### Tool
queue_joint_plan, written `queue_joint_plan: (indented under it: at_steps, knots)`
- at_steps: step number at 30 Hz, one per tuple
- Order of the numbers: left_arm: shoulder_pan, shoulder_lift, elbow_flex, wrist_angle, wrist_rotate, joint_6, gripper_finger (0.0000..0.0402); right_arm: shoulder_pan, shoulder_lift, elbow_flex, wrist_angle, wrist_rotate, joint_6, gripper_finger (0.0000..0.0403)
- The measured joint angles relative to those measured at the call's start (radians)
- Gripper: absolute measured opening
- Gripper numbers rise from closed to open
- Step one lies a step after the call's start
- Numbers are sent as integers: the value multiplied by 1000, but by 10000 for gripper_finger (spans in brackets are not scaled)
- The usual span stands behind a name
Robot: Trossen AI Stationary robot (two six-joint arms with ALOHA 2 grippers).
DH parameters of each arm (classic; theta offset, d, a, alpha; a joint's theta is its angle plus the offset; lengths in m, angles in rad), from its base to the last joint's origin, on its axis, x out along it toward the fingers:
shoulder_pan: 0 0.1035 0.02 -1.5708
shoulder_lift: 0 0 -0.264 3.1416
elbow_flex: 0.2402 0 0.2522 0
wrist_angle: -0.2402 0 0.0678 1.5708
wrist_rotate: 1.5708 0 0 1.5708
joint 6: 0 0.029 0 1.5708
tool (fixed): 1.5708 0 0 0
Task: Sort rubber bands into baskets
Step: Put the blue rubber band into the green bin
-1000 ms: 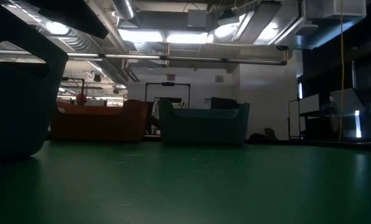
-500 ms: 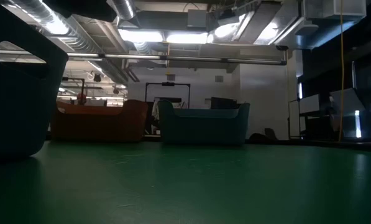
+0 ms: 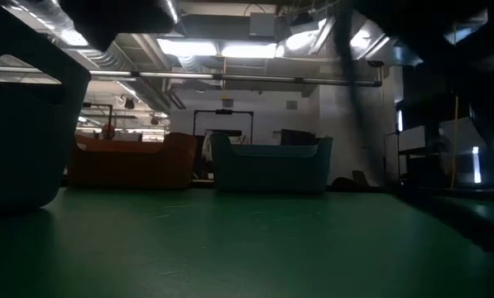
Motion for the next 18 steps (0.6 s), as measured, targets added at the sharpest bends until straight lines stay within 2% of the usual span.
queue_joint_plan:
  at_steps: [6,12,18]
  knots:
    - [38,34,0,94,5,91,161,-48,0,0,131,16,-181,7]
    - [82,89,0,180,123,131,161,-93,0,0,207,5,-278,7]
    - [118,139,0,249,178,151,161,-126,13,1,285,-9,-365,7]
